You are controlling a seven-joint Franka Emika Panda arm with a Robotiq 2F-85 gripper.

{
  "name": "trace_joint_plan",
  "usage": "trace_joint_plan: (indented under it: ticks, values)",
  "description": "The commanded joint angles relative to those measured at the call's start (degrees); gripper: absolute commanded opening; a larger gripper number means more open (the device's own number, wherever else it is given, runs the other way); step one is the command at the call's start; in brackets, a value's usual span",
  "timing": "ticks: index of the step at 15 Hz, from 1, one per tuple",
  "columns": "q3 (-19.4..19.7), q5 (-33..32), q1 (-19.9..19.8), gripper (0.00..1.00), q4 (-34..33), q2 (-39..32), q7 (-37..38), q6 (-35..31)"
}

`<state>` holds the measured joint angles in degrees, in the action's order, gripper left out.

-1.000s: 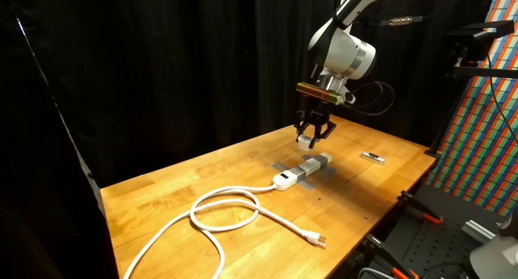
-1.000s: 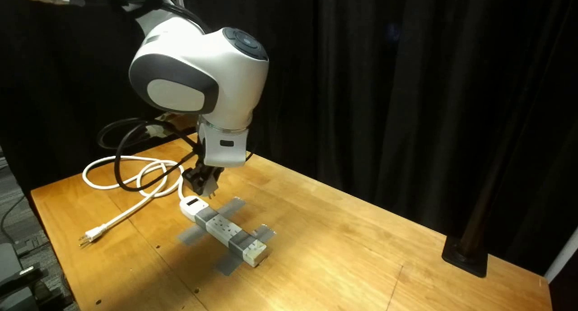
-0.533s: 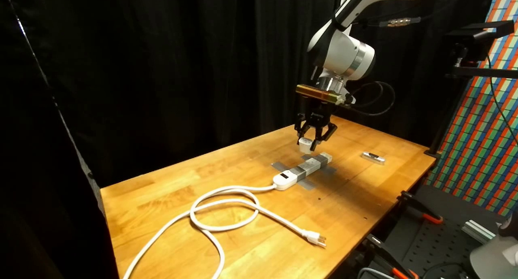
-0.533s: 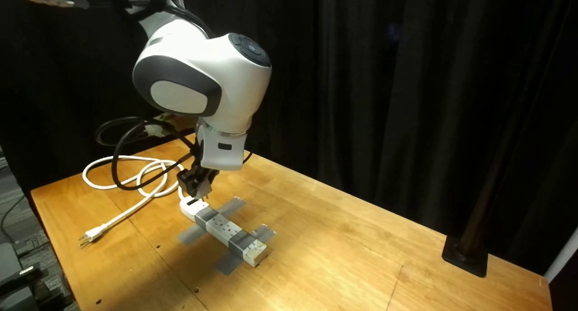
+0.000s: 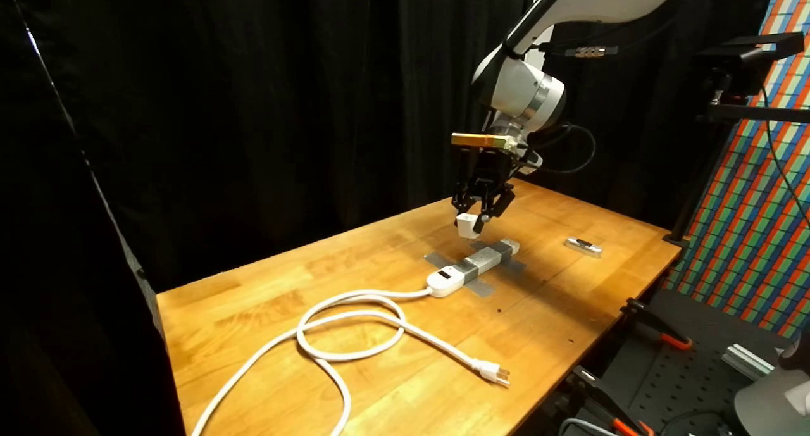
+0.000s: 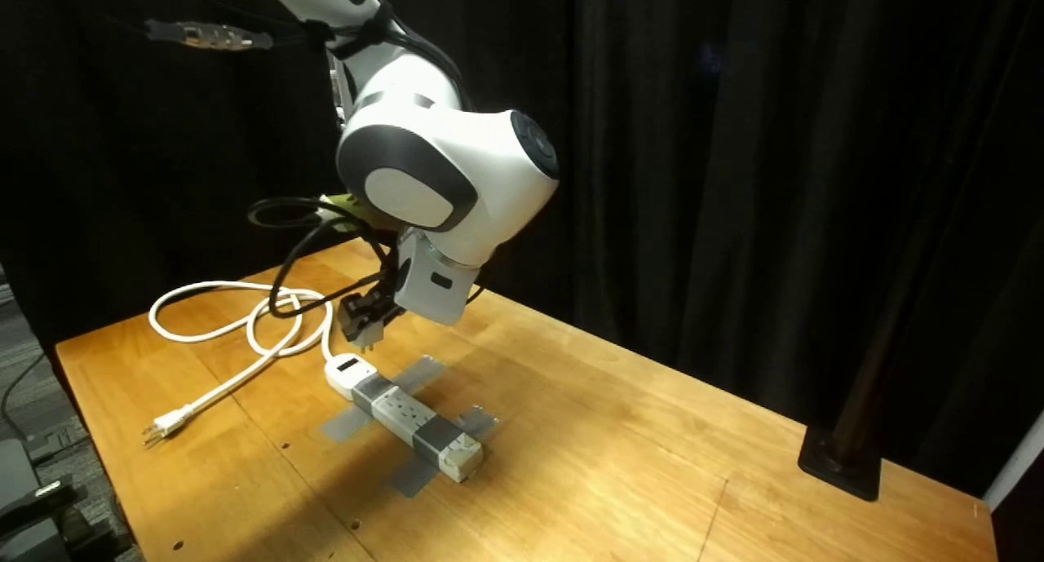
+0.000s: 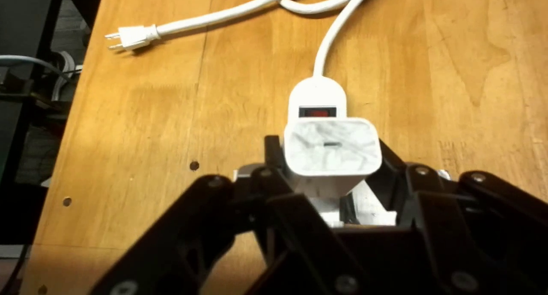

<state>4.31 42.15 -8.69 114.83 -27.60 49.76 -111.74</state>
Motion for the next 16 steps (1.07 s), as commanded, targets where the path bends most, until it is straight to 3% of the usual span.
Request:
trace_joint_plan:
  ticks: [1,9,16]
  values:
    - [1.34,4.17,-0.84,0.24,-5.42,-4.39,-0.80,0.57]
    - [3.35,10.26,-5.01,0.24,-7.05,-7.92,-2.72,5.09]
    - [4.42,9.76,-5.20,0.24,-5.73,-9.10,-7.49,8.02]
